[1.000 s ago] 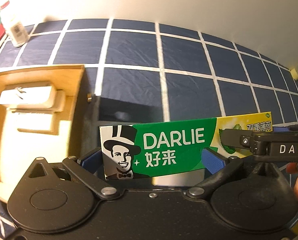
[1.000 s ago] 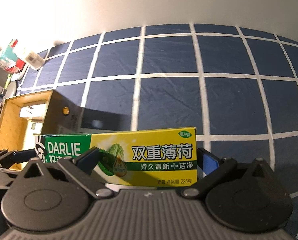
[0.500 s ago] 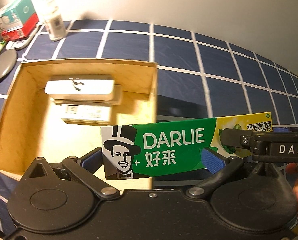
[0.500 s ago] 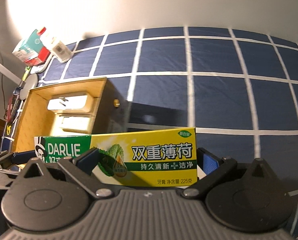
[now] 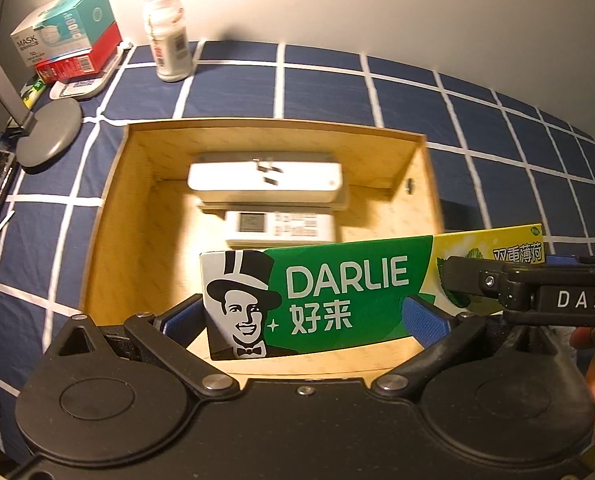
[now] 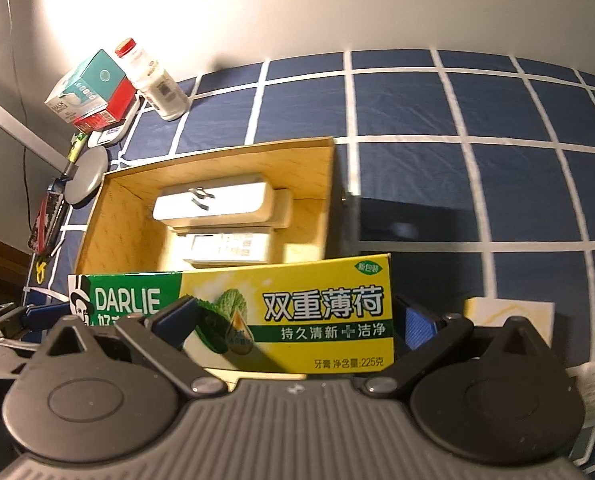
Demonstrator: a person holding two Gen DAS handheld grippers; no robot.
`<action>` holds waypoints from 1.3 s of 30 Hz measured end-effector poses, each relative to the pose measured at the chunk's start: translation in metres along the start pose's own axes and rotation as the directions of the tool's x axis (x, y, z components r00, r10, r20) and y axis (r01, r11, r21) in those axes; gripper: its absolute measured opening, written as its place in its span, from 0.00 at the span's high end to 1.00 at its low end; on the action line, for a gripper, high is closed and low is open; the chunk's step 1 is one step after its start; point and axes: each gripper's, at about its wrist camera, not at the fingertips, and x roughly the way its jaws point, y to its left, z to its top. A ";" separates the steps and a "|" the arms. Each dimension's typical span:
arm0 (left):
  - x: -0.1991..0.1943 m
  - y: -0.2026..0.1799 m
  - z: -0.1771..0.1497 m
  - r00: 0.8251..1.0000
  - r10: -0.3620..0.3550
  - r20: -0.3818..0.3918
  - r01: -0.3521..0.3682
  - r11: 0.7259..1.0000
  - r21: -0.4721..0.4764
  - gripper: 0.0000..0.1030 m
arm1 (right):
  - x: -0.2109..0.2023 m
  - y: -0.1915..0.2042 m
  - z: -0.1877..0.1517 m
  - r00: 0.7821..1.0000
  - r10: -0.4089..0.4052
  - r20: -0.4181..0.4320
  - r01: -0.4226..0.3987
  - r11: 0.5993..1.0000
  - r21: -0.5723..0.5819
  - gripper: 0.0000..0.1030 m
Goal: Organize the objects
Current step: 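Carry the toothpaste box with the right gripper over the yellow box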
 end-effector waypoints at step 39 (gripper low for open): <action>0.101 0.109 0.037 0.976 -0.058 -0.208 0.069 0.997 0.044 0.00 | 0.124 0.078 0.017 0.975 -0.162 -0.151 0.178 0.980 0.095 0.02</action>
